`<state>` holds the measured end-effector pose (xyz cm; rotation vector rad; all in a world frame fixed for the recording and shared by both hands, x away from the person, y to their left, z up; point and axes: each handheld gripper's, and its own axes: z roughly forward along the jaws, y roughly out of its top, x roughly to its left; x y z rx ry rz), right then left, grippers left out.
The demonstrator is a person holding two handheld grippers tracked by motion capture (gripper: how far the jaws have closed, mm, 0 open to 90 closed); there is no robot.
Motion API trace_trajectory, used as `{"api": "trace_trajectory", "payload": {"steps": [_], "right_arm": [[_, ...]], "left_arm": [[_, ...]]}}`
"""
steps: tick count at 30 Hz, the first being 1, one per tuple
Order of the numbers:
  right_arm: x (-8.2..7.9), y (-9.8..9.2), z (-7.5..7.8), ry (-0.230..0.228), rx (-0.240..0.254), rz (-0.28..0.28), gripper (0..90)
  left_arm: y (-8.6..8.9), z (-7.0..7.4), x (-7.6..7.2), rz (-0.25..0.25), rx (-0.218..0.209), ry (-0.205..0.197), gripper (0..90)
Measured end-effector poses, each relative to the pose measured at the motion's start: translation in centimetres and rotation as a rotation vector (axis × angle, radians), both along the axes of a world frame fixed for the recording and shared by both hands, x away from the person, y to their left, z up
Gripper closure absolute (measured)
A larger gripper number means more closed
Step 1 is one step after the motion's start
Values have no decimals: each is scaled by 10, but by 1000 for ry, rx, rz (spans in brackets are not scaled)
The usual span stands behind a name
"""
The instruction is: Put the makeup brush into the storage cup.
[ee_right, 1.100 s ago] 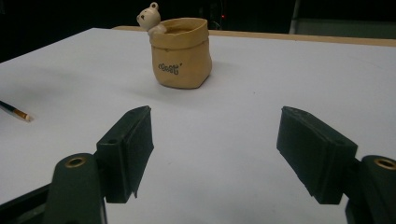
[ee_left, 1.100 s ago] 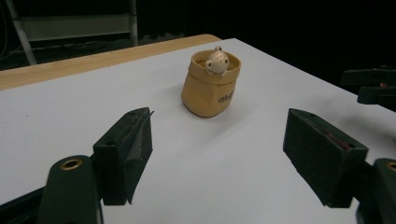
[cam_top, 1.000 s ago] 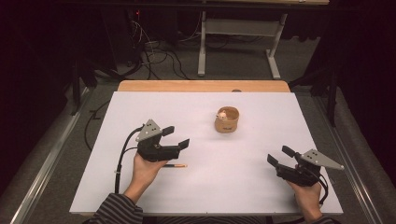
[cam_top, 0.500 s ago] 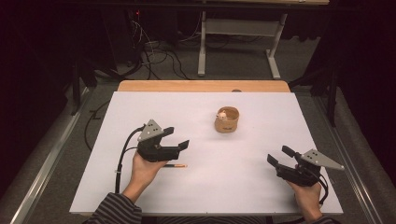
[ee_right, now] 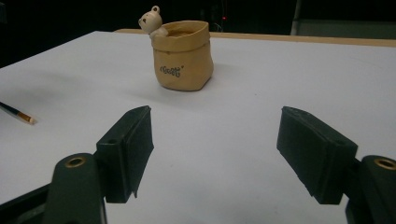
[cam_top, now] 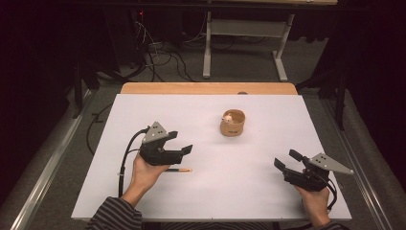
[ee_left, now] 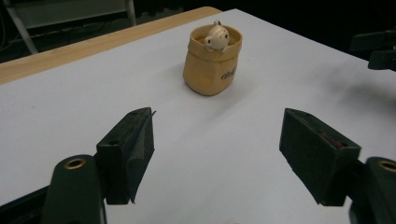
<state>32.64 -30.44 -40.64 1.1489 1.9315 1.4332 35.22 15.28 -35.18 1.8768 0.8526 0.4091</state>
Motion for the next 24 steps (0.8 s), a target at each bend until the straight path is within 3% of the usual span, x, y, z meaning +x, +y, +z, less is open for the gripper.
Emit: {"api": "trace_trajectory", "payload": {"steps": [5, 14, 24], "right_arm": [[0, 0, 0, 0, 0, 3, 288], [0, 0, 0, -1, -3, 4, 288], [0, 0, 0, -4, -4, 1, 291]], "left_arm": [[-1, 3, 0, -10, 52, 0, 270], [-1, 6, -1, -20, 105, 0, 295], [-3, 9, 2, -32, 165, 35, 287]]}}
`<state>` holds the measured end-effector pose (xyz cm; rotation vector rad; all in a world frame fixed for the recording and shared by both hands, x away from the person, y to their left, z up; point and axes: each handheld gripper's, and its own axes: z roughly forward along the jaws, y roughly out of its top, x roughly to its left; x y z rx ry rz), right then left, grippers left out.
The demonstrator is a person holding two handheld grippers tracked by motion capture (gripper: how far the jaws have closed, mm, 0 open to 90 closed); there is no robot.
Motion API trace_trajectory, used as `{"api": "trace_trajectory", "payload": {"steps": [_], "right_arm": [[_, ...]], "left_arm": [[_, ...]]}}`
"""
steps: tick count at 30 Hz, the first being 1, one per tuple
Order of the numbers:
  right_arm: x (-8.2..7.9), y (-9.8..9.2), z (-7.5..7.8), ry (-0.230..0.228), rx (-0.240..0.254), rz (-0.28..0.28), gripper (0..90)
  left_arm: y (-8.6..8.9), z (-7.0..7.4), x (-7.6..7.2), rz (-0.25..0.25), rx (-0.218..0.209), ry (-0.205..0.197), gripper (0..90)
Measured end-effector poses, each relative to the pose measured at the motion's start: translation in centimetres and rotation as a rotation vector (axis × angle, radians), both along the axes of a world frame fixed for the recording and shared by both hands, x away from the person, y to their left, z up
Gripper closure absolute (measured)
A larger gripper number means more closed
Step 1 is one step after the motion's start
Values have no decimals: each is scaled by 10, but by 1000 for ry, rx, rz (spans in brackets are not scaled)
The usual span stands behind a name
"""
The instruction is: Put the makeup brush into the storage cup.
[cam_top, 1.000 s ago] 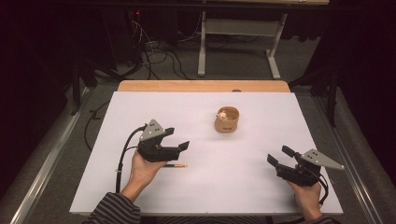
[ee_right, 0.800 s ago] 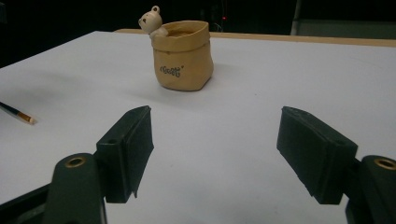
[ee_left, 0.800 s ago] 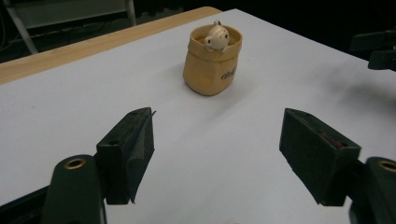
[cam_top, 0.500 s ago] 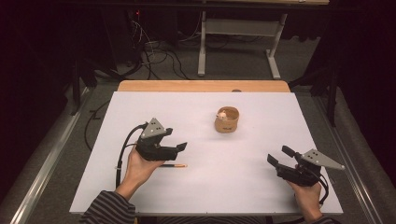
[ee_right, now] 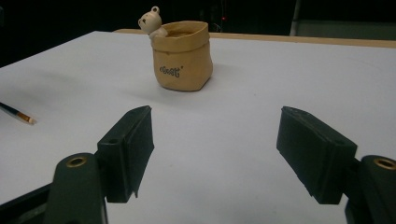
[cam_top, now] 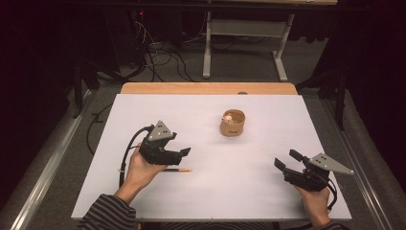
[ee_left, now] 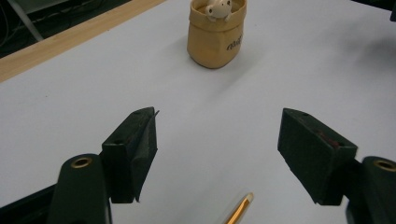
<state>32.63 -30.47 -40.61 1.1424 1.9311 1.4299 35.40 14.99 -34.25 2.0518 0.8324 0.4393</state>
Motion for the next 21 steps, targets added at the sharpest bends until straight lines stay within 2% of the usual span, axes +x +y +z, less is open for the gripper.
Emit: {"api": "trace_trajectory", "payload": {"steps": [8, 11, 21], "right_arm": [[0, 0, 0, -1, 2, -4, 292], [0, 0, 0, -2, 1, -2, 293], [0, -1, 0, 3, 15, -5, 299]], "left_arm": [[0, 2, 0, -8, 26, 8, 286], [1, 4, 2, -11, 48, 23, 294], [1, 9, 5, -28, 71, 61, 309]]}}
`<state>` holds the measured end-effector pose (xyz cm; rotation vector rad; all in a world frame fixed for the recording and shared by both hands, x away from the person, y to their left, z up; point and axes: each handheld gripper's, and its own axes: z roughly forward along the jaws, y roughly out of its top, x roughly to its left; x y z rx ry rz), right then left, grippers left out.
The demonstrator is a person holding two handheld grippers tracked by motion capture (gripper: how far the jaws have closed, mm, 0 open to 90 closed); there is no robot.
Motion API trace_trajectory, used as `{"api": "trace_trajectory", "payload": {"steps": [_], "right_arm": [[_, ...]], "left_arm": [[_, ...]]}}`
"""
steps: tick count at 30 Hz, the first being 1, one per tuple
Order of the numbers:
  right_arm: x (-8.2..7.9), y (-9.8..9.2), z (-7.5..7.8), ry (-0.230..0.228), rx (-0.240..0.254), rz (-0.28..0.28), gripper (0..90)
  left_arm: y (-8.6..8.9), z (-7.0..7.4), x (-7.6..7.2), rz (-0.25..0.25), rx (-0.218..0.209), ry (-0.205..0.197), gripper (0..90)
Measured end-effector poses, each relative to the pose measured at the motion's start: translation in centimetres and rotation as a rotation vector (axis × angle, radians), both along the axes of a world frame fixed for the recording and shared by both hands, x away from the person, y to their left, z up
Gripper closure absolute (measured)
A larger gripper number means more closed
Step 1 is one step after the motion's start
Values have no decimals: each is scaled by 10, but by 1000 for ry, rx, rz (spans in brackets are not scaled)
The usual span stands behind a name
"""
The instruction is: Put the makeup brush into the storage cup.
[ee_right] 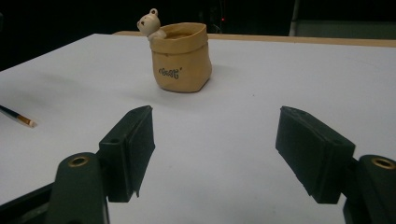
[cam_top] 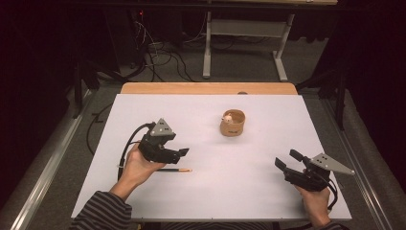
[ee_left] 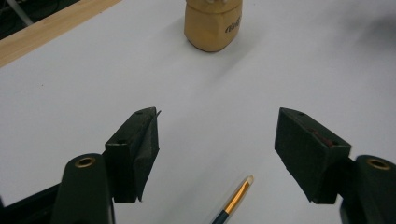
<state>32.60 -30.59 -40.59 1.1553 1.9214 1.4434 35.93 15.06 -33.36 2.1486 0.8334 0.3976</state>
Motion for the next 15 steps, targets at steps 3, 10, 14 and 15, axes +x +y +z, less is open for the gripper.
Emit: {"api": "trace_trajectory", "payload": {"steps": [3, 10, 14, 15], "right_arm": [[0, 0, 0, -1, 0, 0, 299], [0, 0, 0, 2, 0, 3, 299], [0, 1, 0, 2, -5, 8, 299], [0, 1, 0, 4, -4, 7, 299]], "left_arm": [[-1, 1, 1, -3, 13, 8, 309], [-2, 4, 4, -19, 53, 30, 312], [-4, 5, 4, -34, 75, 30, 318], [-4, 5, 4, -39, 79, 32, 320]]}}
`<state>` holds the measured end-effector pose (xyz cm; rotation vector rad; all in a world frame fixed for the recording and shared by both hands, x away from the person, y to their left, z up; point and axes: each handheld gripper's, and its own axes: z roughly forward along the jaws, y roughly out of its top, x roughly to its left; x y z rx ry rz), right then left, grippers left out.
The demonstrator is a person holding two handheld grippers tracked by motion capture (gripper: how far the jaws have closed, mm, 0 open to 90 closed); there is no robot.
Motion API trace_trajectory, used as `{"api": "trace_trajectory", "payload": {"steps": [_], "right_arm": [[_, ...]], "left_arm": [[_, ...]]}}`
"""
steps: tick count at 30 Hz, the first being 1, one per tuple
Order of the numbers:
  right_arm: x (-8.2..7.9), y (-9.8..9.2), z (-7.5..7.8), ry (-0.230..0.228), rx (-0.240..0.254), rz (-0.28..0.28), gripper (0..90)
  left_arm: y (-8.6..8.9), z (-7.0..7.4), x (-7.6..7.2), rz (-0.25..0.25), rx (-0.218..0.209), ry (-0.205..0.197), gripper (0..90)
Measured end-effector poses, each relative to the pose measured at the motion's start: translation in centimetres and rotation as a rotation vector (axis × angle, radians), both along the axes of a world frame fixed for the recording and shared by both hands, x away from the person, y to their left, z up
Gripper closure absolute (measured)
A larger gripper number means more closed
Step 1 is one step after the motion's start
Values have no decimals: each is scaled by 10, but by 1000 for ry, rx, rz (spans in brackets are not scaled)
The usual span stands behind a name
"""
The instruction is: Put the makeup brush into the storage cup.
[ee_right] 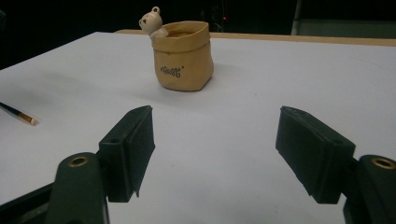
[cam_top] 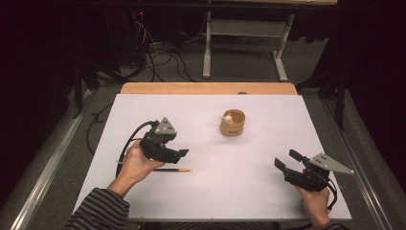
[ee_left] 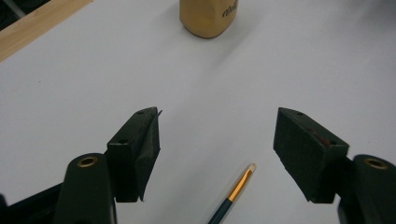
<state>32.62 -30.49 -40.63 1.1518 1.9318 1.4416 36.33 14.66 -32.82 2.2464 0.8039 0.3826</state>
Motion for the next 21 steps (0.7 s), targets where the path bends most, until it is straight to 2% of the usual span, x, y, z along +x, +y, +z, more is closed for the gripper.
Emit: {"api": "trace_trajectory", "payload": {"steps": [7, 10, 11, 13, 17, 21], "right_arm": [[0, 0, 0, -2, -1, 1, 298], [0, 0, 0, -1, 0, 0, 298], [0, 0, 0, -1, -1, 1, 298], [0, 0, 0, -4, -3, 4, 298], [0, 0, 0, -6, -4, 4, 298], [0, 0, 0, -7, -6, 5, 298]], "left_arm": [[-1, -1, 3, -9, 30, 22, 322], [-2, -1, 3, -19, 55, 23, 335], [-4, -2, 3, -31, 83, 28, 340], [-5, -3, 3, -39, 98, 40, 349], [-4, -4, 4, -40, 102, 53, 356], [-4, -6, 4, -54, 126, 69, 351]]}}
